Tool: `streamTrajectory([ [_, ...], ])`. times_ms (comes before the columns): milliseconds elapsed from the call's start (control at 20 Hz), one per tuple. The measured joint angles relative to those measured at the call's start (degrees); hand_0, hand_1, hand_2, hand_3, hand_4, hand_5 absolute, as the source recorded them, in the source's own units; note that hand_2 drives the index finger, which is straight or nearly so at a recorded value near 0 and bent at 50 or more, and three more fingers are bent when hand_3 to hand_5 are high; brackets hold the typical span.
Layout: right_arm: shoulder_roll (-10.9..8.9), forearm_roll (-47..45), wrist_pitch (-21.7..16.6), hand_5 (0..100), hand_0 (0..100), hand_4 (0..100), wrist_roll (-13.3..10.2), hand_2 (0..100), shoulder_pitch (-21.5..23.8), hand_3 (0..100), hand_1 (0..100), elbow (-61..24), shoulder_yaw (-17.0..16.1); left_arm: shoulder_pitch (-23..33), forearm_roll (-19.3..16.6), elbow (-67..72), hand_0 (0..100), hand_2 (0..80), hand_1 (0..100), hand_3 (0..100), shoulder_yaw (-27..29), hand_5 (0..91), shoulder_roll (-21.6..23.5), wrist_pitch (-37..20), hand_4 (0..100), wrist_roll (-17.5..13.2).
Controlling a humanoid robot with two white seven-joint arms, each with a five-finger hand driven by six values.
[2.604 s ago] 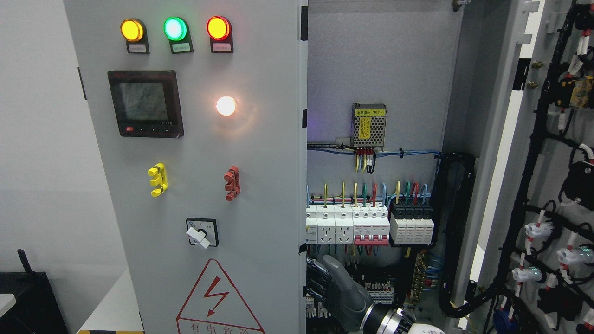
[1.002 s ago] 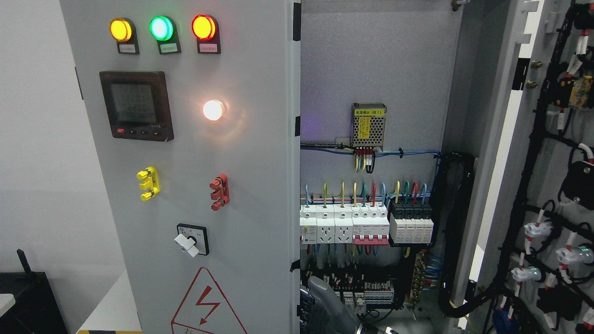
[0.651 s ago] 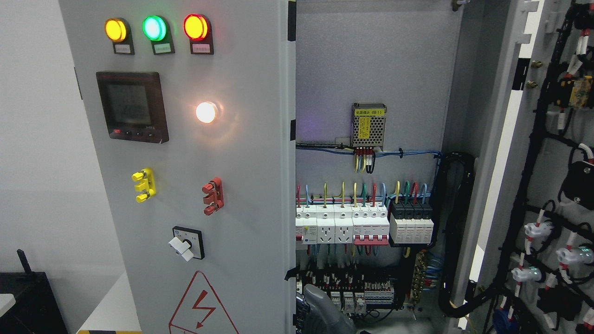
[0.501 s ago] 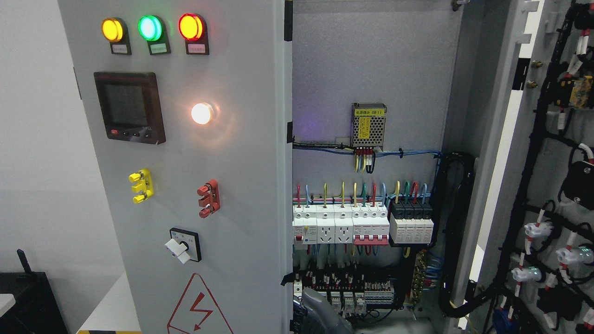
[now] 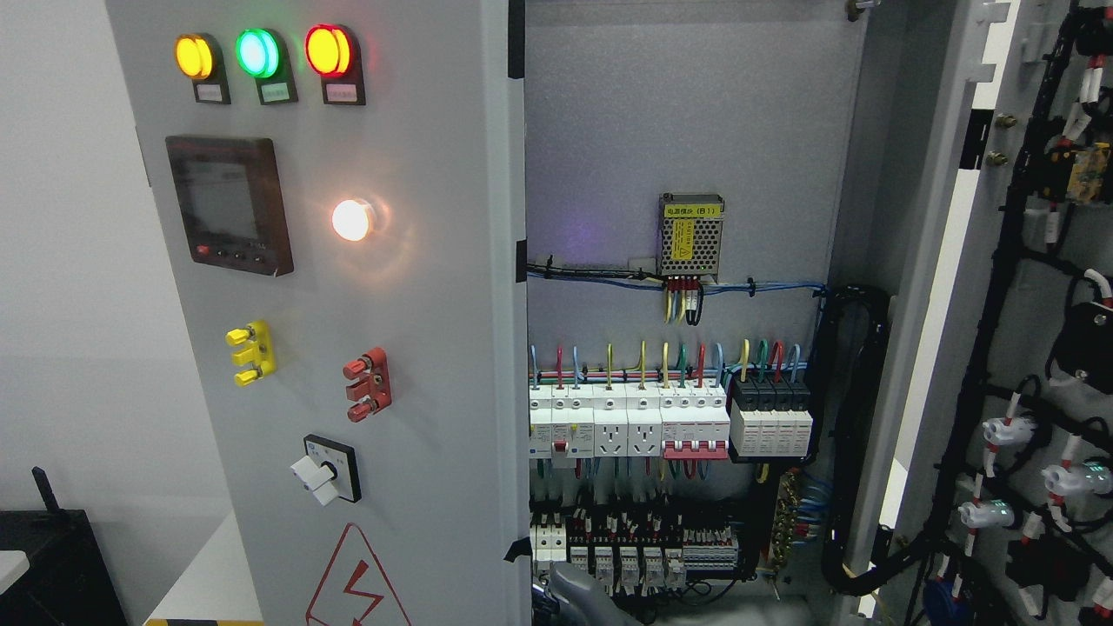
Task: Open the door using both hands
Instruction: 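Pull the lamp-panel door outward with the right hand, swinging it away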
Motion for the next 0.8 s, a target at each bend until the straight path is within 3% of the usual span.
streamTrajectory([
  [801,0.73,-0.1,0.0,0,11,0,0.0,0,0.4,0,0,-2.5,4.9,0.0,0.0,0.0,0,0.0,0,0,0.0,0.0,0.0,0.0,3,0.0],
])
